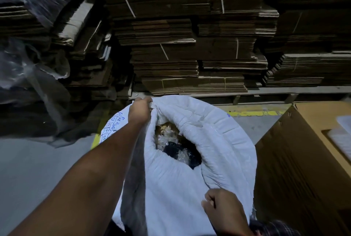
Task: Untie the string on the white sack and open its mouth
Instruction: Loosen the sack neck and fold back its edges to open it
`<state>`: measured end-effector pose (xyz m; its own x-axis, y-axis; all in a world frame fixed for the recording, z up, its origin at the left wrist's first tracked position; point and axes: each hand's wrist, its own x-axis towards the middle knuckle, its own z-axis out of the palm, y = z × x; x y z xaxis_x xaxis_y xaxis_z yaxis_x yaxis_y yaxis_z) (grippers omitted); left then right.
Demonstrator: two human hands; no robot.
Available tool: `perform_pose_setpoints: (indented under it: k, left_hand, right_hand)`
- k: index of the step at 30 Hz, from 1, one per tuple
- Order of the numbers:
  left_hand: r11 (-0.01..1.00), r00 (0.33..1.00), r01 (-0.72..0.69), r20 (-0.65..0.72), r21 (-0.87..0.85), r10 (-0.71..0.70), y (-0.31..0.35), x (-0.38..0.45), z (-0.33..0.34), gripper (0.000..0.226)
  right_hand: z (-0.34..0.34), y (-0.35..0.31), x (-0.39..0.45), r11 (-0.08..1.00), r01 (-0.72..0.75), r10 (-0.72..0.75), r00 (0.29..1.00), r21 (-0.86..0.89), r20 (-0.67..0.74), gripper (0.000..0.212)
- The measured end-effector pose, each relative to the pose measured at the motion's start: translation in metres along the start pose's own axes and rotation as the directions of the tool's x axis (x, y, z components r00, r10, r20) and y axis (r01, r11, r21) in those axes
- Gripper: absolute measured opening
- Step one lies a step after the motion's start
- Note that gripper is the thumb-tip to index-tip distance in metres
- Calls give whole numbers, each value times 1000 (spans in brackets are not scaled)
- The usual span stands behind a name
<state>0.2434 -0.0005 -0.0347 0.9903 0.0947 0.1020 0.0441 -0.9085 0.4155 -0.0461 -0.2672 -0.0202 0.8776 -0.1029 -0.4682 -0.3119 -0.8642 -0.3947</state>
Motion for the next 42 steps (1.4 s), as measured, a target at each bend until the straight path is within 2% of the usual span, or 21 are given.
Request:
perform_pose_setpoints:
  k: [4, 7, 9, 11, 12, 14, 15, 17, 20, 23, 25, 27, 29, 32, 35, 36, 39, 42]
  left_hand:
    - [995, 997, 67, -20, -77, -69, -3, 1, 2, 37]
    - [989, 998, 65, 7, -135, -64, -2, -5, 2, 36]
    - [977, 997, 71, 1, -200, -72, 5, -19, -4, 42]
    - [930, 986, 106, -81, -353, -143, 11, -44, -16, 46]
    - [904, 969, 124, -146, -408, -198, 10, -61, -21, 44]
    - [890, 914, 164, -273, -425, -299, 0, -101, -29, 35]
    - [894, 895, 179, -309, -410, -321, -8, -121, -32, 31]
    - [906, 906, 190, -287, -379, -310, -21, -157, -33, 30]
    - [933, 975, 162, -96, -320, -202, -34, -198, -31, 55]
    - [962, 995, 52, 90, -268, -29, -33, -208, -25, 80]
    - [984, 975, -55, 202, -169, 89, -27, -202, -20, 88]
    - [989, 961, -104, 245, -104, 127, -20, -194, -13, 87]
    - [987, 965, -104, 226, -125, 131, -15, -186, -11, 80]
    - [983, 974, -129, 171, -131, 150, -13, -180, -18, 75]
    - [988, 978, -127, 155, -85, 139, -25, -179, -31, 74]
    - [990, 978, -124, 160, -69, 133, -32, -179, -37, 73]
    - [992, 975, -121, 186, -20, 123, -54, -180, -56, 73]
    - [993, 978, -97, 190, 64, 84, -73, -180, -75, 75]
  right_hand:
    - [-13, 3, -6, 994, 94, -83, 983, -62, 162, 31]
    - [-33, -3, -11, 973, 223, -210, 959, -51, 192, 25]
    - [-52, -6, -2, 936, 352, -352, 928, 20, 123, 22]
    - [-75, -11, 17, 860, 503, -498, 864, 91, -71, 11]
    - [-86, -14, 33, 814, 574, -552, 811, 83, -196, 10]
    - [-104, -18, 74, 746, 666, -625, 709, 19, -326, 21]
    - [-110, -18, 98, 730, 683, -649, 690, -9, -320, 28]
    - [-117, -20, 140, 757, 651, -645, 733, -50, -216, 42]
    - [-107, -23, 179, 811, 570, -571, 820, -134, 33, 62]
    - [-83, -29, 191, 786, 598, -571, 799, -156, 188, 68]
    - [-70, -32, 190, 770, 615, -587, 787, -169, 193, 67]
    - [-64, -33, 186, 756, 612, -586, 791, -233, 176, 63]
    - [-66, -29, 182, 755, 592, -576, 804, -283, 146, 51]
    - [-82, -17, 178, 794, 552, -553, 830, -255, 75, 17]
    - [-107, 0, 175, 799, 544, -552, 833, -256, 48, 10]
    - [-116, 6, 174, 801, 543, -552, 833, -251, 39, 13]
    - [-138, 17, 167, 812, 518, -535, 845, -268, 13, 48]
    - [-149, 29, 170, 836, 483, -508, 861, -259, -36, 58]
